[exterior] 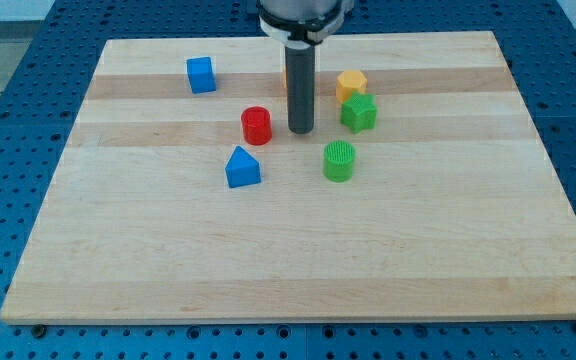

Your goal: Push the green star diagonal to the hexagon

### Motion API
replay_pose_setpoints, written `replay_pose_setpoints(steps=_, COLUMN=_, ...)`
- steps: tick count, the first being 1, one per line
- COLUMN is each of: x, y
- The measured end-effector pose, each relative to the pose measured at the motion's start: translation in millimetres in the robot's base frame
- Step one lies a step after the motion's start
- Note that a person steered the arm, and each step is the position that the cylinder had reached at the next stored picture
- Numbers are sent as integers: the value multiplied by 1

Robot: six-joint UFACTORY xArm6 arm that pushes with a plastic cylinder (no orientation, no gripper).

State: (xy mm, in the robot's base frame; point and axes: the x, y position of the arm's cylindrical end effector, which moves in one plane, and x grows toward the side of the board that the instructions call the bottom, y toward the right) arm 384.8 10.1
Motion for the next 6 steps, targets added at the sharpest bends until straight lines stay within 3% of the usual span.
replay_pose_setpoints(steps=1, x=-3, y=66)
replay_pose_setpoints(steps=2, x=-36, y=98)
replay_pose_setpoints(steps=6, x=-102, y=131)
